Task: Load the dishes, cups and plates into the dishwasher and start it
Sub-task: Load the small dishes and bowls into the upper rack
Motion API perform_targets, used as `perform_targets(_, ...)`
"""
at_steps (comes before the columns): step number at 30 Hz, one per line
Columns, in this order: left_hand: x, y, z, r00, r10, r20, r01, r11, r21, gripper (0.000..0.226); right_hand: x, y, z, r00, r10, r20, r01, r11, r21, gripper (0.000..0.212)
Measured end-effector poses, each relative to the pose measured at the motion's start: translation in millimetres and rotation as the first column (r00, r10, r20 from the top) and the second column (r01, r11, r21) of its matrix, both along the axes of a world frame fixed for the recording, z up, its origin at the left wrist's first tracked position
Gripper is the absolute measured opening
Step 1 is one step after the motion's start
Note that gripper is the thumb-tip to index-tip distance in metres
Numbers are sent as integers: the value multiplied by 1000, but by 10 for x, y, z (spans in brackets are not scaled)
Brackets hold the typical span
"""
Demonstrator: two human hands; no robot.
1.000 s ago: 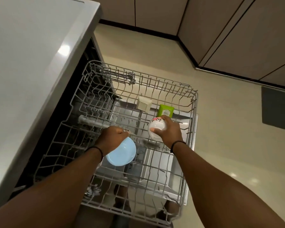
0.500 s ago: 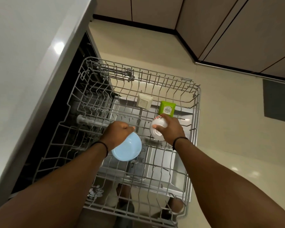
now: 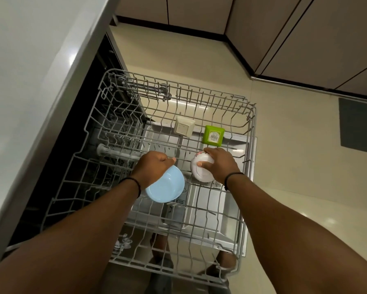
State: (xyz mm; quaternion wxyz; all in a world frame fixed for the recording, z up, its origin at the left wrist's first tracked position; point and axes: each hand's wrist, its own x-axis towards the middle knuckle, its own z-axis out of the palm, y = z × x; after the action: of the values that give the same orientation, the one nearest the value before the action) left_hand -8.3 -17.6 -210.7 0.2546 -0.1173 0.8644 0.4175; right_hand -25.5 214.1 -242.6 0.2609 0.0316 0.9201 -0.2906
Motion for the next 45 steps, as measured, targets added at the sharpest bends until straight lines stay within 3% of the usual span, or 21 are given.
perform_targets(5,51,0,-11,998,54,23,-55,998,32,47,32,31,49,994,-60,-86,62,998,24,59)
perform_targets(11,-18,-23,245,957,277,91,-289,941,175,34,171,-218,462,926,-259,-275,205,956,-211,39)
perform_targets(16,-122,-46,332,873,464,150,-487,821,297,23,245,-577,673,985,-168,30,167,907,-388,55)
perform_targets(19,-166,-143,332,850,510,134,-526,797,296,34,167,-717,719,986,-151,72,167,865,-474,65)
perform_targets(22,-219,-228,261,861,502,83,-503,813,293,44,104,-845,682,998,-69,3,63,893,-446,66)
perform_targets(27,-169,-342,74,925,379,-14,-360,889,283,32,33,-882,523,986,-169,-10,147,885,-441,68)
perform_targets(35,-249,-435,-164,984,137,-113,-129,988,81,39,-65,-1015,289,992,-111,-64,102,986,-135,84)
perform_targets(40,-279,-400,-264,993,85,-80,-89,995,-52,43,-58,-1039,202,998,-63,-18,63,998,-25,81)
perform_targets(45,-273,-369,-328,994,100,-43,-103,992,-77,42,-69,-1043,158,999,-37,-32,38,999,37,69)
